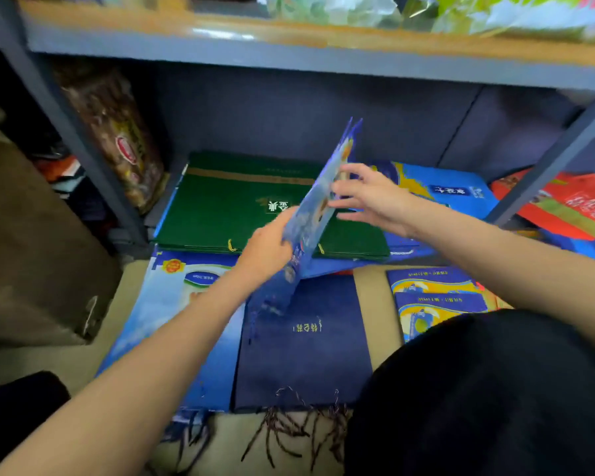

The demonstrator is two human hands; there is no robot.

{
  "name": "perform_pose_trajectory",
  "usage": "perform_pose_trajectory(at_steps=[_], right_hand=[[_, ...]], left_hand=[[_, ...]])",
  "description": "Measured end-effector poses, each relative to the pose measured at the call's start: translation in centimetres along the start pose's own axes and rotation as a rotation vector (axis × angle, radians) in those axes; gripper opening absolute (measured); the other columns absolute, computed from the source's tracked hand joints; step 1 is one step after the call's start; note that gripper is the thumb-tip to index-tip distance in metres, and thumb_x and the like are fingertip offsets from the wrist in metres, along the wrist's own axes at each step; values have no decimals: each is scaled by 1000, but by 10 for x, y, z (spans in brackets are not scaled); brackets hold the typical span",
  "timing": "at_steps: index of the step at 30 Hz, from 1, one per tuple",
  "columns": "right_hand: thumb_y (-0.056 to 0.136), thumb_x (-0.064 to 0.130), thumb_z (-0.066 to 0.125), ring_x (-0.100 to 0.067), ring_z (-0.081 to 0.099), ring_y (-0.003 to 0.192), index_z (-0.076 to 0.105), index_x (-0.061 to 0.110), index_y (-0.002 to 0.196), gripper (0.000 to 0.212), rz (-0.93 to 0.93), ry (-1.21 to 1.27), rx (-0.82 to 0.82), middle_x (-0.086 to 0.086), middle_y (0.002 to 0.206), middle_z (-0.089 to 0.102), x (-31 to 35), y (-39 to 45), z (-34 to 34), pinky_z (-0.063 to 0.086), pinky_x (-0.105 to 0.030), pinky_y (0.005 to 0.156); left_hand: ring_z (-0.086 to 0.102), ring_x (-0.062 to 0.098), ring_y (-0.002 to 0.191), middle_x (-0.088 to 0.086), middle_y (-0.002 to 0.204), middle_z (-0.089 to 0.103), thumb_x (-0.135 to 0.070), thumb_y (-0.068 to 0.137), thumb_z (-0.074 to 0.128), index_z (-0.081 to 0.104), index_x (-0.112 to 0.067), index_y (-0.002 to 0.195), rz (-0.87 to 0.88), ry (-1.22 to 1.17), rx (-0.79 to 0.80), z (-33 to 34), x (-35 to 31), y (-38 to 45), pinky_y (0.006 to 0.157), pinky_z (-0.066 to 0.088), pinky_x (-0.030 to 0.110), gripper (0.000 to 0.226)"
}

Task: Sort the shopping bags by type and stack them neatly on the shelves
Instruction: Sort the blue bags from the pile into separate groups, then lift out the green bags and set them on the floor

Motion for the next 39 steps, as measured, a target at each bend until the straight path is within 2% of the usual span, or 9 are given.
perform_pose_trajectory(at_steps=[3, 7, 11, 15, 19, 27, 32, 36, 39], right_hand=[[91, 29, 59, -19, 45, 114, 23, 21, 145, 66, 104, -385, -31, -2, 133, 42, -2, 7, 5, 37, -40, 95], [73, 47, 74, -31, 25, 139, -1, 23, 149, 110, 377, -469, 13, -1, 155, 16, -46, 15, 32, 27, -63, 104], [74, 16, 77, -27, 59, 101, 20, 22, 137, 85, 376, -80, 0, -3, 126, 52, -97, 13, 88, 52, -47, 78], [73, -3, 68, -30, 54, 111, 32, 14, 138, 77, 247, -282, -103, -16, 131, 48, -155, 2, 134, 49, -36, 85], [82, 6, 65, -31, 39, 126, 16, 13, 147, 81, 235, -687, 85, -17, 144, 16, -182, -20, 176, 36, -24, 93], [82, 25, 70, -34, 32, 134, 19, 19, 148, 83, 309, -944, 384, -18, 151, 2, -226, -37, 201, 31, -29, 108], [83, 20, 70, -26, 27, 138, 25, 14, 147, 79, 252, -842, 364, -17, 150, 10, -215, -17, 214, 25, -19, 104], [83, 14, 69, -26, 33, 134, 37, 10, 142, 67, 135, -666, 205, -17, 148, 21, -187, 21, 224, 23, -16, 98], [83, 18, 70, -24, 30, 137, 33, 13, 143, 71, 156, -652, 284, -13, 149, 25, -184, 33, 225, 25, -22, 104]], left_hand=[[59, 12, 89, 0, 109, 62, -5, 66, 49, 51, -21, 124, -64, -411, 9, -42, 36, -36, 82, 49, 28, 59], [67, 14, 79, -2, 107, 66, 13, 84, 47, 52, -28, 122, -290, -761, 13, -69, 93, -89, 69, 55, 28, 56], [66, 25, 79, 5, 107, 66, 4, 88, 45, 47, -33, 123, -500, -931, 9, -69, 135, -123, 73, 53, 36, 52], [57, 15, 76, 9, 109, 59, -2, 89, 52, 42, -20, 121, -699, -430, 20, -50, 183, -147, 56, 48, 18, 39], [28, 38, 135, 26, 149, 19, -37, 81, 64, 6, -9, 148, -791, 95, 238, -10, 223, -166, 107, 32, 37, 93], [26, 38, 135, 19, 145, 17, -48, 81, 65, 25, -14, 140, -815, 253, 388, 14, 246, -190, 109, 29, 36, 79], [30, 37, 132, 16, 141, 27, -47, 80, 66, 38, -14, 133, -831, 280, 225, -11, 251, -175, 105, 31, 39, 69], [19, 32, 141, 21, 152, 17, -38, 86, 63, 28, -6, 143, -649, 371, 64, -59, 251, -136, 113, 21, 35, 74], [2, 28, 145, 14, 157, 1, -34, 90, 57, 13, -13, 149, -598, 477, 94, -72, 248, -115, 116, 10, 40, 77]])
Point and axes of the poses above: each hand's wrist, its own y-axis towards the middle knuckle, its own z-axis out of the palm, x = y × z, the point moved 4 cm from there along y, towards the middle knuckle
